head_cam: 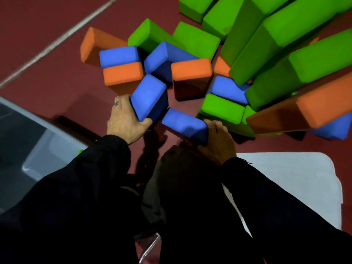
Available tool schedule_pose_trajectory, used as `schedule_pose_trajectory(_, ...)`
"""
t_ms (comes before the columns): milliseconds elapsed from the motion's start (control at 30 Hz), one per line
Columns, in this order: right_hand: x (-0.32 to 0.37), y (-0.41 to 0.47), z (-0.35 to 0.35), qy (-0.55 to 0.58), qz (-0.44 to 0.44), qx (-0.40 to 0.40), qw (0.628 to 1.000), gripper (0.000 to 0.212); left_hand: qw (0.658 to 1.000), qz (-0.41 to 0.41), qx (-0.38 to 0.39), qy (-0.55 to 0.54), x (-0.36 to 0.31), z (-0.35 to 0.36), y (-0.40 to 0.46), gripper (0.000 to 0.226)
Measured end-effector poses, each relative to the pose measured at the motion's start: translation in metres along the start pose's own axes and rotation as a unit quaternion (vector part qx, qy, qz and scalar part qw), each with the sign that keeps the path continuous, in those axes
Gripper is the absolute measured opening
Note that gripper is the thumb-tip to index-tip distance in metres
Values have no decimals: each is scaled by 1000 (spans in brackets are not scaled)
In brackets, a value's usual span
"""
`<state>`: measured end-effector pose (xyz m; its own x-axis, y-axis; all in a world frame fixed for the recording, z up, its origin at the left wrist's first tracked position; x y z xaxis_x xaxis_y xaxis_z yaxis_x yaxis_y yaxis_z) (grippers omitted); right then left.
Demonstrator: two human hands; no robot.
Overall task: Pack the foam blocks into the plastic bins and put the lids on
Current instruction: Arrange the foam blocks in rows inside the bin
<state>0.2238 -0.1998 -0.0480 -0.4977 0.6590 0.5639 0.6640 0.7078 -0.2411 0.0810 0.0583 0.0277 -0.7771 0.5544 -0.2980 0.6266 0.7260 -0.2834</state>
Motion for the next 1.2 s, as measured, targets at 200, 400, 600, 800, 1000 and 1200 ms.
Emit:
schedule_pose_trajectory(200,73,-6,-70,32,-142,-39,989,85,993,-27,-112,-33,31,-103,-68,78)
schedule_pose_trajectory(400,122,-13,-101,5,-171,-29,985,77,988,-33,-136,-73,37,-130,-95,73)
schedule_pose_trajectory(600,204,-44,-129,15,-259,-68,963,74,972,-63,-213,-76,86,-184,-177,80)
schedule_pose_trajectory(800,285,-56,-143,23,-365,-65,928,77,949,-135,-270,-92,138,-210,-244,82)
schedule_pose_trajectory(1000,360,-45,-111,67,-407,-7,911,88,926,-228,-292,-73,201,-196,-288,86)
schedule_pose_trajectory(1200,432,-26,-38,49,-445,56,892,82,926,-291,-240,-24,267,-173,-297,79)
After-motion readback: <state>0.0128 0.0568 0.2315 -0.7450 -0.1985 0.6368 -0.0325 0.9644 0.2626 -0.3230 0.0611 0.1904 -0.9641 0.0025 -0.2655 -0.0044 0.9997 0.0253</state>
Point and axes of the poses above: each hand's wrist, its own y-axis towards the middle knuckle, its own z-axis out of the palm, x = y × z, the point moved 1 cm from there along y, towards the middle knuckle, and after that the axes turned 10 degrees about y, right-handed, at the moved point
